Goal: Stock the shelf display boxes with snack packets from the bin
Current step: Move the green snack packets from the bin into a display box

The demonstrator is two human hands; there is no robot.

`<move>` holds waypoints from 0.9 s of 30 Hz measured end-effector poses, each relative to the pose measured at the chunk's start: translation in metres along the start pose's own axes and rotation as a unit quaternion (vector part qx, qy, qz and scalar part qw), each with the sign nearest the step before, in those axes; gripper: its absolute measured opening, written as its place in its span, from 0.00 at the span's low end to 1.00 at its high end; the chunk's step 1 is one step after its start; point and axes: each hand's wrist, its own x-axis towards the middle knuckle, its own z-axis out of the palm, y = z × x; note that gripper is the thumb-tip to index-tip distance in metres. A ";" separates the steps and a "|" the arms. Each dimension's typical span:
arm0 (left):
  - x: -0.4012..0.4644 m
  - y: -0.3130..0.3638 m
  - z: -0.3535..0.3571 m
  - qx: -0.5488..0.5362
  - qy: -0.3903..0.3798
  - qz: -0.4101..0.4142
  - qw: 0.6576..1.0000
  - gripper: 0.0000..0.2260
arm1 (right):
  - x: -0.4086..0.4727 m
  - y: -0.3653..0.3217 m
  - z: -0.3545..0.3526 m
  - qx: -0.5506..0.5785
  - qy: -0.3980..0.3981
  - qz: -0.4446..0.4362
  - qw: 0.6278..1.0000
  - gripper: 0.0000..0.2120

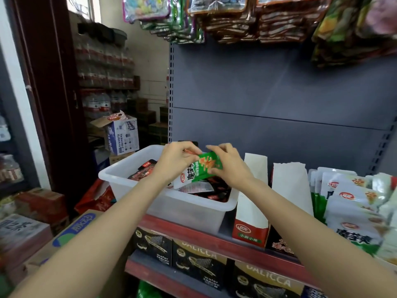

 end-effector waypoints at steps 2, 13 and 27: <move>-0.003 0.013 0.003 -0.039 0.012 0.007 0.999 0.08 | -0.006 0.003 -0.008 0.030 0.005 0.014 0.999 0.19; -0.015 0.062 0.059 -0.236 0.007 -0.094 0.967 0.05 | -0.083 0.039 -0.093 0.073 0.116 0.106 0.985 0.08; -0.010 0.162 0.138 -0.105 0.008 0.050 0.993 0.04 | -0.147 0.107 -0.163 -0.030 0.145 0.178 0.973 0.11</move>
